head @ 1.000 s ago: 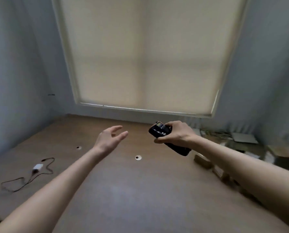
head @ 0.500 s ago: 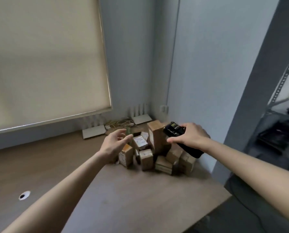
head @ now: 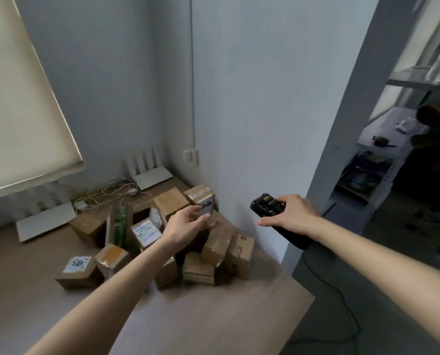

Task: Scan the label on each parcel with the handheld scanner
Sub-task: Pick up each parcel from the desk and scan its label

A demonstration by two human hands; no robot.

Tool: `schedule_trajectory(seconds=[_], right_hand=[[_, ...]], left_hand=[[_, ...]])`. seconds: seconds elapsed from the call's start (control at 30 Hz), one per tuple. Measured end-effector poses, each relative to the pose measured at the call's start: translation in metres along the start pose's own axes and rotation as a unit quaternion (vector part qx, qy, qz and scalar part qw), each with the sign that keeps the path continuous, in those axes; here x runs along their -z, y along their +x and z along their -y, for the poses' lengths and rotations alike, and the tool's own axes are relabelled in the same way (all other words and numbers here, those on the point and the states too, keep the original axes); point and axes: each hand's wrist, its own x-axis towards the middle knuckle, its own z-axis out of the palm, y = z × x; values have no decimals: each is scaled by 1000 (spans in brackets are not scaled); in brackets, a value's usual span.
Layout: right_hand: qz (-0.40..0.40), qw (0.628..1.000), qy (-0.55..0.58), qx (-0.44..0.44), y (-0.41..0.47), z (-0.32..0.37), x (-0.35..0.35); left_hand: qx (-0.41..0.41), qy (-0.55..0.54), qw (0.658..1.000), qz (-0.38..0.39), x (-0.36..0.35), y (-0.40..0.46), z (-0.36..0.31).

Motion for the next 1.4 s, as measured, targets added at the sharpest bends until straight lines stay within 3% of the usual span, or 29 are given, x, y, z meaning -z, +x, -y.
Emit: schedule_trajectory(seconds=[0.3,0.6,0.8,0.97,1.2,1.4], right_hand=[[83,997,-5,-7,87,-16,-63],[172,983,-56,27,179,-24,-152],[235,968,-54,74,224,-26,-196],[262,959,-30,105,236,-25,-214],[264,959,48,88,226,-29,-196],[288,947,129,64,193,-30,-165]], left_hand=[[91,26,995,29,-45,68,61],[233,4,972,19,-98,94,144],[317,-116,941,4,-129,113,171],[380,-230,895,-38,-150,127,168],[398,-310,859,-89,-157,122,151],[327,-293,892,-110,-143,96,127]])
